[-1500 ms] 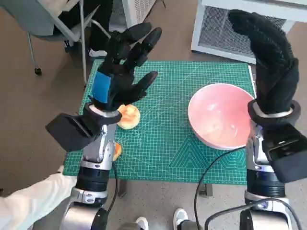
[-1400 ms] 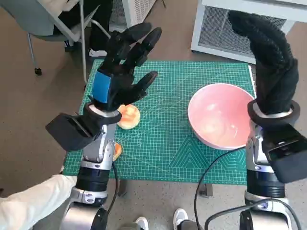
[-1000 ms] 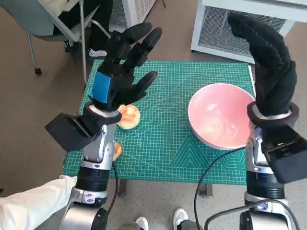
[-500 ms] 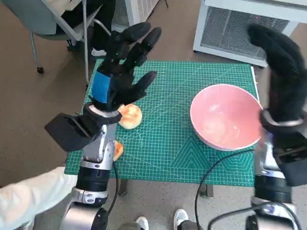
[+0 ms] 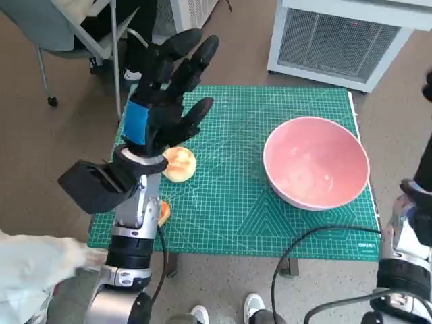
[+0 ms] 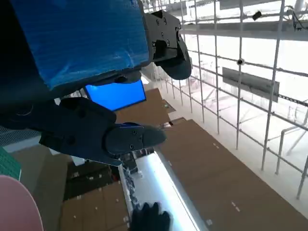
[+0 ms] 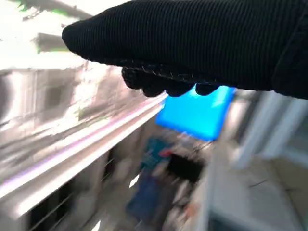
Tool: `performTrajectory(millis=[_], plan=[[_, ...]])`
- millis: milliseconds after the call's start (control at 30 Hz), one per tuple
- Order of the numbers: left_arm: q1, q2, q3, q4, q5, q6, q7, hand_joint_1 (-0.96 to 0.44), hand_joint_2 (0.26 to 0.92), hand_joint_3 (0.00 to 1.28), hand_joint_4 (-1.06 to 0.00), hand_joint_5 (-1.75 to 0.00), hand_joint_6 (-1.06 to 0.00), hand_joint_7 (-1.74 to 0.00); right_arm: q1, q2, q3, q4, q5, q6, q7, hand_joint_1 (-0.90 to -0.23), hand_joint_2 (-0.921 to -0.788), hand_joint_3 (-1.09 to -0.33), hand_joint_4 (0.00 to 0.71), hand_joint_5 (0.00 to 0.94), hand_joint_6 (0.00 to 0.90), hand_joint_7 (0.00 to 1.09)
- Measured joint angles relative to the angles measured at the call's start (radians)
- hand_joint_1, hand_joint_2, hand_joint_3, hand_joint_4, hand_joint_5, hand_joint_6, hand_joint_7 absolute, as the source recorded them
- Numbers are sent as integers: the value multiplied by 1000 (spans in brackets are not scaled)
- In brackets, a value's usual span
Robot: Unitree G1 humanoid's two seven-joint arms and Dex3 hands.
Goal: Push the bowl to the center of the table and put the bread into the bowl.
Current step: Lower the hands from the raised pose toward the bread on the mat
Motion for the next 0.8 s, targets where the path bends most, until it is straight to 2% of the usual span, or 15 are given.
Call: performTrajectory(millis=[267, 400, 600, 800], plan=[[0, 2, 2, -1, 0, 0, 2, -420, 921, 374, -364, -1, -93, -773, -3, -7, -2, 192, 8, 2, -6, -527, -921, -809, 233, 0, 34, 477], [0, 4, 3, -1, 0, 0, 2, -419, 921, 372, -364, -1, -93, -770, -7, 2, 6, 259, 7, 14, -6, -494, -921, -836, 226, 0, 36, 465], [0, 10, 4, -2, 0, 2, 2, -416, 921, 370, -362, -1, -94, -767, -40, 39, 9, 343, 12, 82, -7, -475, -921, -845, 231, 3, 36, 458], [2, 16, 4, -12, 0, 10, 2, -422, 921, 369, -362, 0, -95, -763, -85, 80, 15, 392, 17, 149, -7, -487, -921, -832, 238, 6, 49, 459]])
